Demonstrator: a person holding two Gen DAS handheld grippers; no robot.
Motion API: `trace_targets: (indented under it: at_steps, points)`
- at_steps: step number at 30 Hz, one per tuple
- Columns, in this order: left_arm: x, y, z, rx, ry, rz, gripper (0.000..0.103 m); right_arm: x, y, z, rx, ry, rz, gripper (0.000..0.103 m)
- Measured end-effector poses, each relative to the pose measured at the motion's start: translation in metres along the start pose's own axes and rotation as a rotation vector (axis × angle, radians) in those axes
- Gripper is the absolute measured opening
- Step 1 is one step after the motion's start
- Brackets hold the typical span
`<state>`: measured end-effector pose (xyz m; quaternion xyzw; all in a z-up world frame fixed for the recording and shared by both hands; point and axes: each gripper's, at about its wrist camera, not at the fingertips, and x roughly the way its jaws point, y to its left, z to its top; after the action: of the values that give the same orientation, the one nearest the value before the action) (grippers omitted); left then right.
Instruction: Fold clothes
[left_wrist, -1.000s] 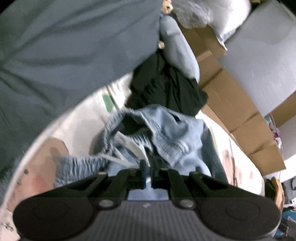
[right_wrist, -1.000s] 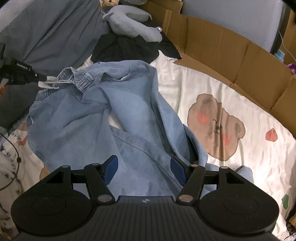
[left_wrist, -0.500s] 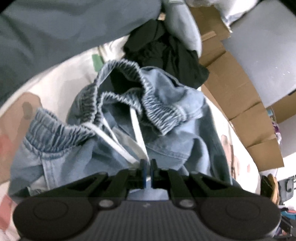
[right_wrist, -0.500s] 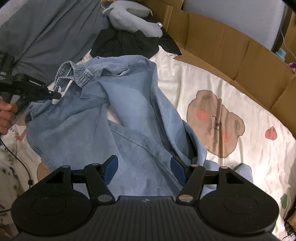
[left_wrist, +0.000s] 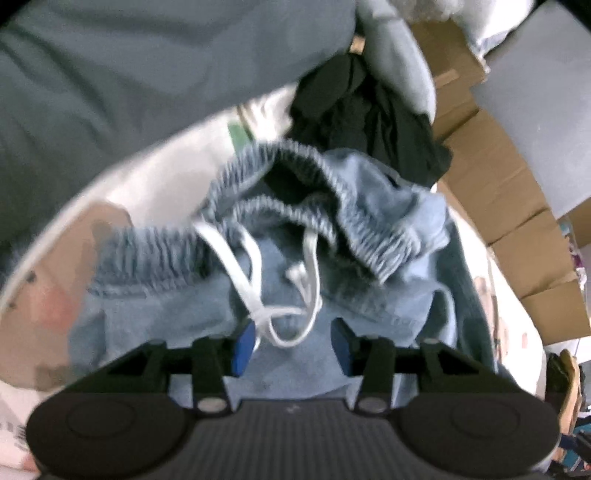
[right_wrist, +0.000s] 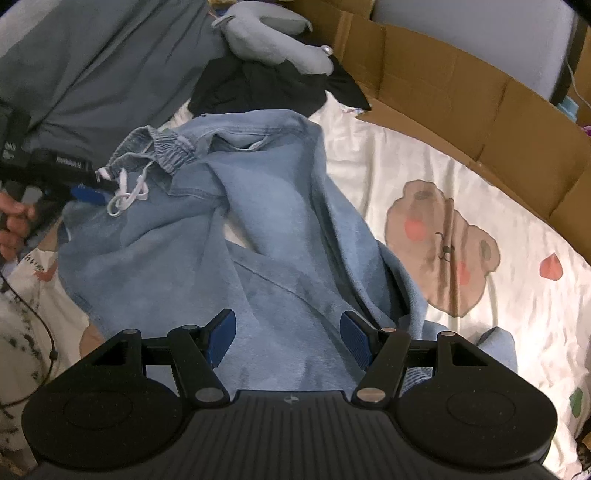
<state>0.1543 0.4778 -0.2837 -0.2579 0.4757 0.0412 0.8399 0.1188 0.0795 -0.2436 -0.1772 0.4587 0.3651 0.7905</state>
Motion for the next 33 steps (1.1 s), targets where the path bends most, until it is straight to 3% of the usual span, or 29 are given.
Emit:
trace_targets:
  at_steps: [7, 10, 16, 20, 26, 29, 33]
  points:
    - [-0.023, 0.018, 0.04, 0.003, -0.057, 0.072, 0.048, 0.003, 0.005, -0.002, -0.024, 0.004, 0.012, 0.069]
    - [-0.014, 0.027, 0.052, -0.023, -0.032, 0.08, 0.048, 0.005, 0.006, -0.004, -0.025, 0.009, 0.013, 0.069]
    - [0.009, 0.043, 0.05, -0.177, 0.023, 0.048, 0.045, 0.007, 0.007, -0.006, -0.026, 0.021, 0.011, 0.069]
    - [0.026, 0.049, 0.043, -0.273, 0.011, 0.069, 0.032, 0.009, 0.007, -0.006, -0.034, 0.024, 0.008, 0.069]
    - [0.027, 0.062, 0.04, -0.395, -0.045, 0.065, 0.029, 0.008, 0.008, -0.008, -0.054, 0.028, -0.001, 0.069]
    - [0.023, 0.063, 0.041, -0.403, -0.076, 0.072, 0.0, 0.008, 0.007, -0.01, -0.052, 0.031, -0.002, 0.069]
    - [0.006, 0.052, 0.051, -0.352, -0.124, 0.057, 0.0, 0.008, 0.007, -0.012, -0.056, 0.035, -0.001, 0.069]
